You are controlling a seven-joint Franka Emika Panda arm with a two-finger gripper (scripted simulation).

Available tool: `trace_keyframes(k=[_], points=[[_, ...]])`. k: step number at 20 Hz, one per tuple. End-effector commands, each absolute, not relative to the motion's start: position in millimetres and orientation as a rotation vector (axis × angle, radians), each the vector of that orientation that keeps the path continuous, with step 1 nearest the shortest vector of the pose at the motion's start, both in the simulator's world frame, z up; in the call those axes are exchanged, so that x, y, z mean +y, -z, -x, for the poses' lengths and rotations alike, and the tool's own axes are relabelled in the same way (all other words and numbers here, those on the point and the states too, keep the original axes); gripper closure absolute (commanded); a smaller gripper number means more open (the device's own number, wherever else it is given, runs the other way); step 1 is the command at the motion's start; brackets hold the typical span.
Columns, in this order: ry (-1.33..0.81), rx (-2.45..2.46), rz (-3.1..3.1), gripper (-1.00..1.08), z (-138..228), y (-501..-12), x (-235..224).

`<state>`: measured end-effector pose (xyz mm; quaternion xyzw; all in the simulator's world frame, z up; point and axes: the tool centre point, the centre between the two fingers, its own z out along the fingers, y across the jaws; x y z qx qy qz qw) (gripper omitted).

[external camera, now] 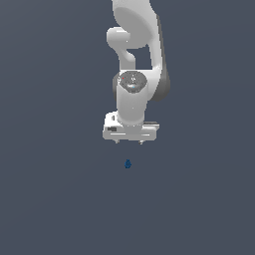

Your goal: Pick up the object and move it to a goal position.

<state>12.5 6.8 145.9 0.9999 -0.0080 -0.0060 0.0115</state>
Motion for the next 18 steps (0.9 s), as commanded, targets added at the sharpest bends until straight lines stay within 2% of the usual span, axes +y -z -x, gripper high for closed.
trace_keyframes(k=[1,10,18], points=[[0.016,-0.049,-3.122,-0.92,-21,-137,6],[0.003,-0.143,-3.135,-0.92,-50,-102,3],[0.002,-0.164,-3.137,-0.92,-55,-93,2]])
